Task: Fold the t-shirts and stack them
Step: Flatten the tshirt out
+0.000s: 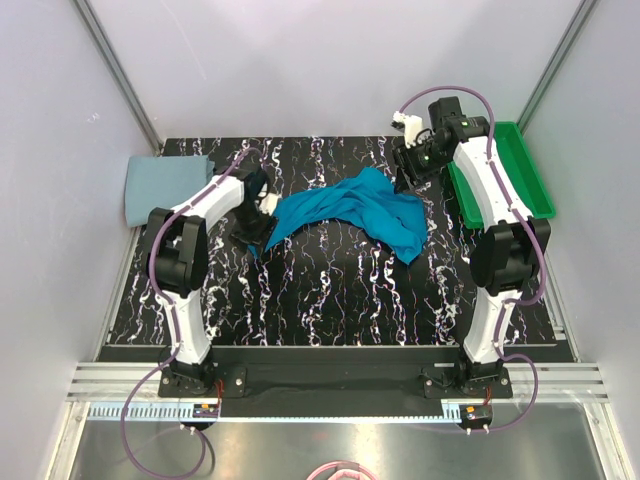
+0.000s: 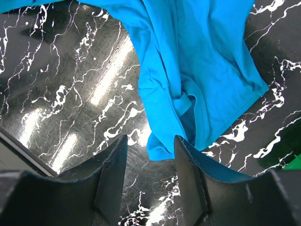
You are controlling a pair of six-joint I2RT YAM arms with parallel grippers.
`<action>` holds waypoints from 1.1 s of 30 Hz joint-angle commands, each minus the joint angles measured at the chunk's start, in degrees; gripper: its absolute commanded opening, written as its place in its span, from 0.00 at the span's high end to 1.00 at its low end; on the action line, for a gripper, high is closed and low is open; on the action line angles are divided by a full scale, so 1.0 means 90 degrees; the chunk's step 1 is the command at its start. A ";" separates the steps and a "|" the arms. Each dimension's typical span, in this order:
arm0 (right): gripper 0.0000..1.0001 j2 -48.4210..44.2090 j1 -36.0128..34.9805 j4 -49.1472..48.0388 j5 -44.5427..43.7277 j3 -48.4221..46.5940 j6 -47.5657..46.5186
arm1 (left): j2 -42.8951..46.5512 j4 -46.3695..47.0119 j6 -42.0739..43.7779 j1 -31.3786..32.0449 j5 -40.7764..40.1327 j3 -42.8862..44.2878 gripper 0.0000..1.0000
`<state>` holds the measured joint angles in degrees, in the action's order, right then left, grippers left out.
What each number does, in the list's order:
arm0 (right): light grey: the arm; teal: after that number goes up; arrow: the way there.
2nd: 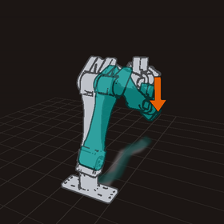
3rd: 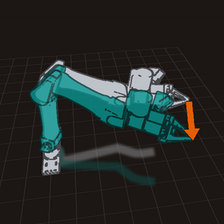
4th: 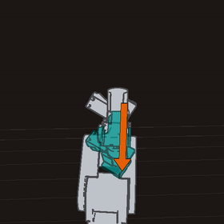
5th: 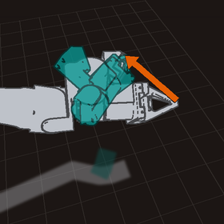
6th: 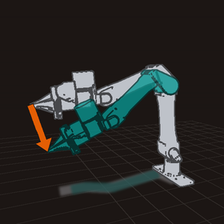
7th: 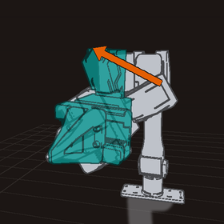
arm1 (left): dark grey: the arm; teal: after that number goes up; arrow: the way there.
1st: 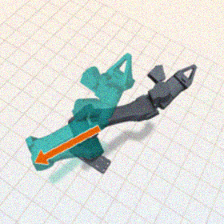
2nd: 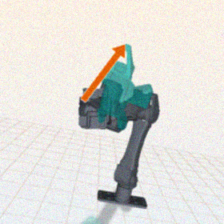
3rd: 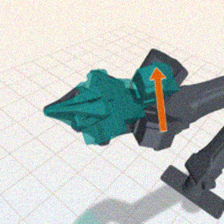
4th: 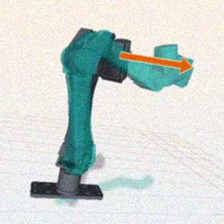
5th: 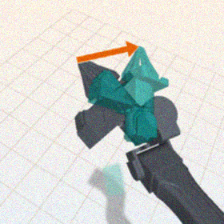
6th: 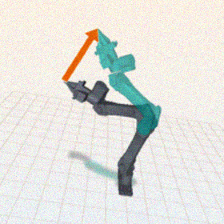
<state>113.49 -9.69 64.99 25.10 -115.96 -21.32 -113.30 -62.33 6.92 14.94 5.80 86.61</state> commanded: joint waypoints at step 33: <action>0.50 0.0251 0.0013 -0.0258 0.0053 0.0043 0.0181 | -0.0938 0.0021 0.0189 0.0088 -0.0196 0.0983 0.91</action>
<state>114.56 -9.69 64.05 25.41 -114.52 -20.58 -124.88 -61.63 8.91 15.46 2.90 96.62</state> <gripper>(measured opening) 0.502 0.103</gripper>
